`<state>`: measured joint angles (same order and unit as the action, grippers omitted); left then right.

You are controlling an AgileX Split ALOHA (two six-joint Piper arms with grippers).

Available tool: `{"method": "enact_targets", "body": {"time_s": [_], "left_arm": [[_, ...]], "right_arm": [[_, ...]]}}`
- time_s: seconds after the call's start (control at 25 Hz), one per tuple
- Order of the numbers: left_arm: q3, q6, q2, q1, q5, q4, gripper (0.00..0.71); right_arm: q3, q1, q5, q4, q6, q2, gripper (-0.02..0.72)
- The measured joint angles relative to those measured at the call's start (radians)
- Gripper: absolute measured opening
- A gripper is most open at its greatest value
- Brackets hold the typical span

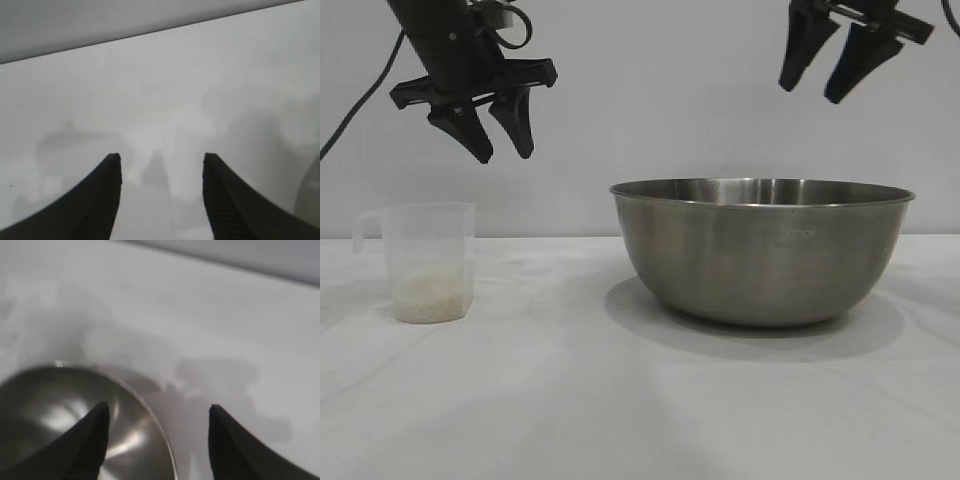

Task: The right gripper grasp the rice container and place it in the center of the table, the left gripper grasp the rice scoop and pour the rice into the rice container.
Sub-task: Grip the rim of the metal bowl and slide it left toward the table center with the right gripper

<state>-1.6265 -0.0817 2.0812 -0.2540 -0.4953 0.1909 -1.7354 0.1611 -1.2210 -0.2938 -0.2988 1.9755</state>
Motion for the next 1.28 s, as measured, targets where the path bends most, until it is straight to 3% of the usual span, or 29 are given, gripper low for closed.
{"method": "enact_targets", "body": {"time_s": [0.24, 0.52, 0.72, 0.8, 1.28], "left_arm": [[0.0, 0.0, 0.0, 0.0, -0.001, -0.002, 0.326], [0.0, 0.0, -0.002, 0.0, -0.001, -0.002, 0.326], [0.0, 0.0, -0.013, 0.0, -0.001, -0.011, 0.326], [0.0, 0.0, -0.014, 0.0, -0.001, -0.021, 0.326], [0.0, 0.0, -0.017, 0.0, -0.001, -0.025, 0.326]], "right_arm": [[0.026, 0.0, -0.009, 0.034, 0.021, 0.021, 0.373], [0.093, 0.0, -0.005, 0.033, 0.024, 0.131, 0.373], [0.095, 0.0, -0.003, 0.031, 0.02, 0.139, 0.078], [0.095, 0.0, -0.002, 0.013, 0.018, 0.143, 0.0], [0.095, 0.137, 0.012, -0.044, 0.016, 0.172, 0.0]]}}
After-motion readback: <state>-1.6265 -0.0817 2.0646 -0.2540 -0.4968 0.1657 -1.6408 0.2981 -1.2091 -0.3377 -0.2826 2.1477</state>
